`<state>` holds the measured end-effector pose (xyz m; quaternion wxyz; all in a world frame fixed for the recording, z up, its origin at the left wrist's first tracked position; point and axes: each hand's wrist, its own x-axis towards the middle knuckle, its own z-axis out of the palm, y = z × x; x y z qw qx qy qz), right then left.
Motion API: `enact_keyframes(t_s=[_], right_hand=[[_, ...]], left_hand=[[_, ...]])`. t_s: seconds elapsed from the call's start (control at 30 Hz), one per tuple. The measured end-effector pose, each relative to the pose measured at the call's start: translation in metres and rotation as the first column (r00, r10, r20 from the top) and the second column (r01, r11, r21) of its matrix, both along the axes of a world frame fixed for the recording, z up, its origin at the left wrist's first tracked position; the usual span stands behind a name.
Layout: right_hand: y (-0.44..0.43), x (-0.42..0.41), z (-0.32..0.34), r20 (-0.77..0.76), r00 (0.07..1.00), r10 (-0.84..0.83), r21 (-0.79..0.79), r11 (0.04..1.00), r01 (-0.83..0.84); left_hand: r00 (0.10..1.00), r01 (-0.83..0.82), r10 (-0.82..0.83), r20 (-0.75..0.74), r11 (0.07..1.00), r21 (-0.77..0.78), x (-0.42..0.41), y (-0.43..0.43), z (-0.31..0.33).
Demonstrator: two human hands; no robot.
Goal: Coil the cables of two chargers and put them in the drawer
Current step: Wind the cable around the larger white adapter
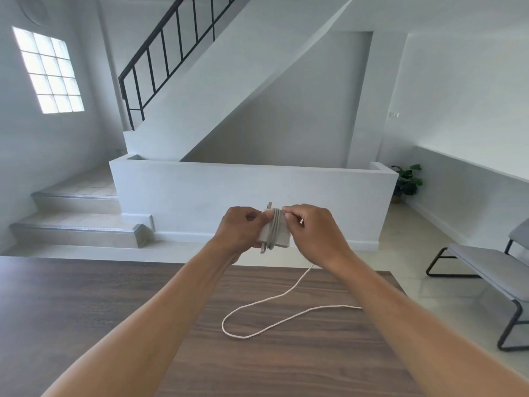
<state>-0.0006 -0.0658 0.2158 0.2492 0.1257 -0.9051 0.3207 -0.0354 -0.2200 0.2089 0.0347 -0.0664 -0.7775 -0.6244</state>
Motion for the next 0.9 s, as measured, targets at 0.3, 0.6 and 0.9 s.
enact_keyframes(t_s=[0.3, 0.6, 0.9], right_hand=[[-0.022, 0.015, -0.03, -0.171, 0.984, 0.046, -0.104, 0.993, -0.064], [-0.021, 0.018, -0.035, -0.166, 0.981, 0.102, -0.38, 0.911, -0.159], [-0.011, 0.014, -0.035, -0.055, 0.99, 0.128, -0.445, 0.885, -0.139]], left_hand=[[0.982, -0.107, 0.071, 0.174, 0.972, 0.208, -0.004, -0.005, 0.016], [0.987, -0.047, -0.003, 0.163, 0.951, 0.306, -0.001, -0.016, 0.036], [0.986, 0.079, -0.123, 0.114, 0.939, 0.335, 0.007, -0.017, 0.037]])
